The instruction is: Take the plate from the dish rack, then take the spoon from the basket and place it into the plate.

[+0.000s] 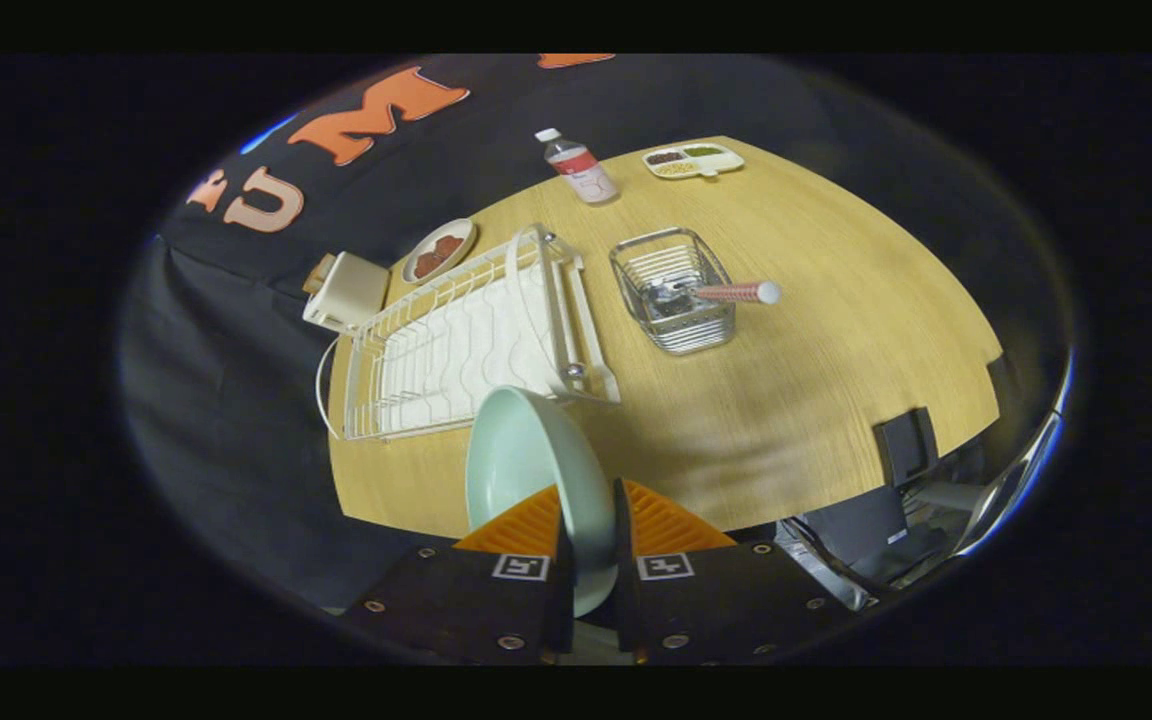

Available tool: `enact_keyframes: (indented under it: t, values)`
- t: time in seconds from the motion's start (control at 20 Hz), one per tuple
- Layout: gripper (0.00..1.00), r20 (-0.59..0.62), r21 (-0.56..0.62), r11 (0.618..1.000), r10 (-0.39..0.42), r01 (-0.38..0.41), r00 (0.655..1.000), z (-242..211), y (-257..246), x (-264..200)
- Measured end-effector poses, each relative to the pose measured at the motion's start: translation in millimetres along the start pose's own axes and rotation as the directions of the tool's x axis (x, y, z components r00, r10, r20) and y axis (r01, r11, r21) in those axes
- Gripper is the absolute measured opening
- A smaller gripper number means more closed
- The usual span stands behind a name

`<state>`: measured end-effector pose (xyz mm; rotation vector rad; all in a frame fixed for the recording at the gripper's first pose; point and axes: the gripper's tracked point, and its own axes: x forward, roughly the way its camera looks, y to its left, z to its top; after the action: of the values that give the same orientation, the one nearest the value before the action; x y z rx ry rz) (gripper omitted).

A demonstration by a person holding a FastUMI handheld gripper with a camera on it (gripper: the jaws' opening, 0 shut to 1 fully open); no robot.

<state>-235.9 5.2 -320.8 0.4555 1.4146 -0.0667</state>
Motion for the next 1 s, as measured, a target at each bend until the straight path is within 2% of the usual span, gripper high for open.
enact_keyframes:
  t: [0.2,0.35,0.5,0.7,0.8,0.9,1.0]
  values:
    - [0.18,-0.017,0.06,0.997,0.058,-0.057,0.998,-18.1,-7.9,33.8]
    - [0.18,-0.01,0.06,0.995,0.075,-0.074,0.997,-23.3,-12.2,62.0]
    - [0.17,0.014,0.096,0.984,0.148,-0.148,0.989,-22.9,-5.7,79.3]
    - [0.18,0.021,0.175,0.964,0.198,-0.198,0.98,-23.7,-1.8,97.9]
    - [0.18,0.015,0.155,0.974,0.163,-0.164,0.986,-27.4,-9.9,107.1]
    - [0.29,0.027,0.121,0.979,0.162,-0.164,0.986,-24.4,-11.0,108.7]
    - [0.31,0.05,0.061,0.989,0.13,-0.133,0.99,-18.1,-15.6,108.1]
